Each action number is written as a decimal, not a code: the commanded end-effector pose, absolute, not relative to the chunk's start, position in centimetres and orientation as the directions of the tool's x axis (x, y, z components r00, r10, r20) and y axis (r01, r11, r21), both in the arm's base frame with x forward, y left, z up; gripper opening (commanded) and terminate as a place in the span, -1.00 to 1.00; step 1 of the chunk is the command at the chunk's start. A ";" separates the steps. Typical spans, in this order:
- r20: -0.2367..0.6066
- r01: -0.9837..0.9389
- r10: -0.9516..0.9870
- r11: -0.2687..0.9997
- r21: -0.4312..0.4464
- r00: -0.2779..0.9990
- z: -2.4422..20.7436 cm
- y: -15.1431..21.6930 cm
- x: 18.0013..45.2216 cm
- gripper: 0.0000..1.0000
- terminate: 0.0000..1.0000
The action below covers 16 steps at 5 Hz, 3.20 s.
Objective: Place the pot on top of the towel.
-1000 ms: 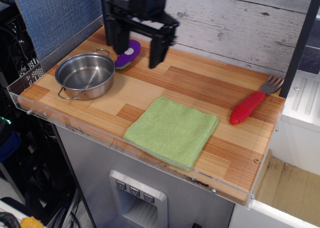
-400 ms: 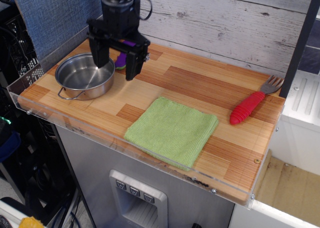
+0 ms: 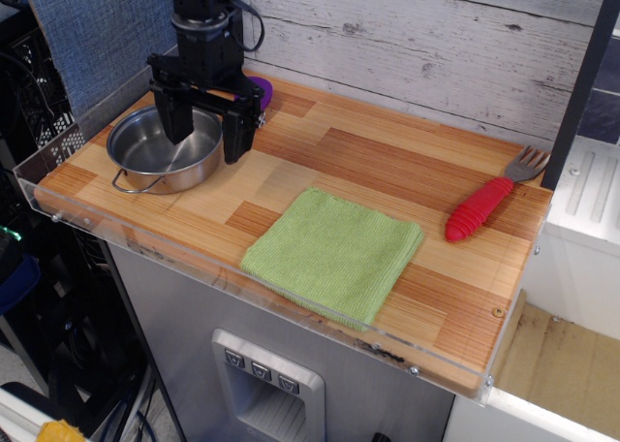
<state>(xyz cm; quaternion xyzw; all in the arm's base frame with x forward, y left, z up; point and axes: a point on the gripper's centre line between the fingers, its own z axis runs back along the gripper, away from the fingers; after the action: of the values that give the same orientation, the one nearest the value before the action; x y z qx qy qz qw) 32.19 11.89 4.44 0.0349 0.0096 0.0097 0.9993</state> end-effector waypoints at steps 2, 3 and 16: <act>-0.041 -0.027 0.030 0.998 0.063 0.999 3.0 12.3 32.5 1.00 -1.00; -0.069 -0.020 0.025 0.997 0.072 0.997 1.9 12.1 32.4 1.00 -1.00; 0.084 0.171 -0.174 0.985 0.036 0.981 9.5 -5.1 28.3 -1.00 -1.00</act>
<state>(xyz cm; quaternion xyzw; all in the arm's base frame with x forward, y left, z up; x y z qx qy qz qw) 28.78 -5.58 8.66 0.0135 -0.0319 -0.0892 0.9954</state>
